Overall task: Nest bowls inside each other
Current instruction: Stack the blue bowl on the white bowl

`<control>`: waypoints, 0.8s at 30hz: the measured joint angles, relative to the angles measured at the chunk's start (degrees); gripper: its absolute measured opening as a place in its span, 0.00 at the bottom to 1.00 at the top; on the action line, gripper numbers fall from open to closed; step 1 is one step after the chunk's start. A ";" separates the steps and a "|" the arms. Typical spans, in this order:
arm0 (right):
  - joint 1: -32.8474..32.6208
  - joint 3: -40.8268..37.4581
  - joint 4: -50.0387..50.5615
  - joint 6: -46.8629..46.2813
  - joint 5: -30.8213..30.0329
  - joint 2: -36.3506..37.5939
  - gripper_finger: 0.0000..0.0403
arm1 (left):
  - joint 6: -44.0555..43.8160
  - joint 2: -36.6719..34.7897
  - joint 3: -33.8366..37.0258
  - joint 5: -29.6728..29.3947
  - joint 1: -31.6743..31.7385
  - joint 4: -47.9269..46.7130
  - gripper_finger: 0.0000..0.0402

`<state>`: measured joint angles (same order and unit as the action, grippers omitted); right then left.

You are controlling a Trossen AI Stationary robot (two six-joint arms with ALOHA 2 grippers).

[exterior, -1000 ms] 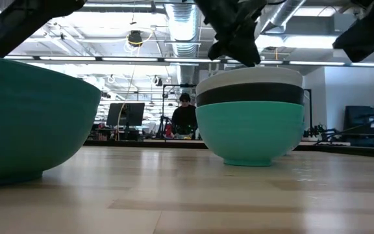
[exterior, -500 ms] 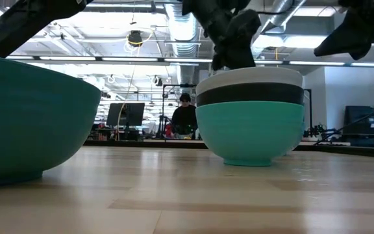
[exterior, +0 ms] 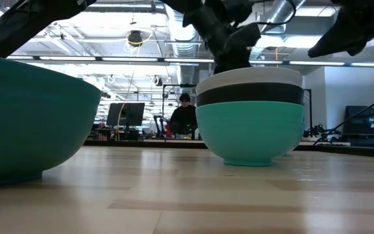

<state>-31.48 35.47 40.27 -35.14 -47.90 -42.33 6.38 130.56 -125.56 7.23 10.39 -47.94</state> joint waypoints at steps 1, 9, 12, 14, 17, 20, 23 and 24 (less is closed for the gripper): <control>0.00 0.32 0.04 -0.02 0.00 -0.06 0.20 | 1.38 0.67 -0.07 -0.21 0.03 0.00 0.21; 0.00 2.31 -0.17 -0.42 -0.20 0.00 0.20 | 4.43 5.83 -0.02 1.67 0.88 0.57 0.21; 0.00 2.42 -0.53 -0.44 -0.20 -0.02 0.20 | 3.71 5.87 -0.04 0.73 0.84 1.88 0.21; 0.00 2.42 -0.54 -0.45 -0.20 0.00 0.20 | 5.51 5.69 -1.57 -2.39 0.62 2.82 0.21; 0.00 2.42 -0.74 -0.88 -0.17 -0.04 0.20 | 7.90 5.54 -4.16 -3.06 0.79 2.97 0.21; 0.00 2.42 -1.41 -0.88 -0.17 -0.04 0.20 | 10.27 5.38 -4.24 -3.00 1.04 2.86 0.21; 0.00 2.42 -1.80 -0.90 -0.17 -0.04 0.20 | 13.48 5.51 -4.13 -2.63 1.39 1.78 0.21; 0.00 2.42 -1.78 -0.88 -0.17 -0.04 0.20 | 14.80 5.51 -3.94 -2.33 1.52 2.09 0.21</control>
<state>-31.48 37.89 38.49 -36.02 -48.07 -42.37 21.18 136.07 -129.50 4.91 11.92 -45.85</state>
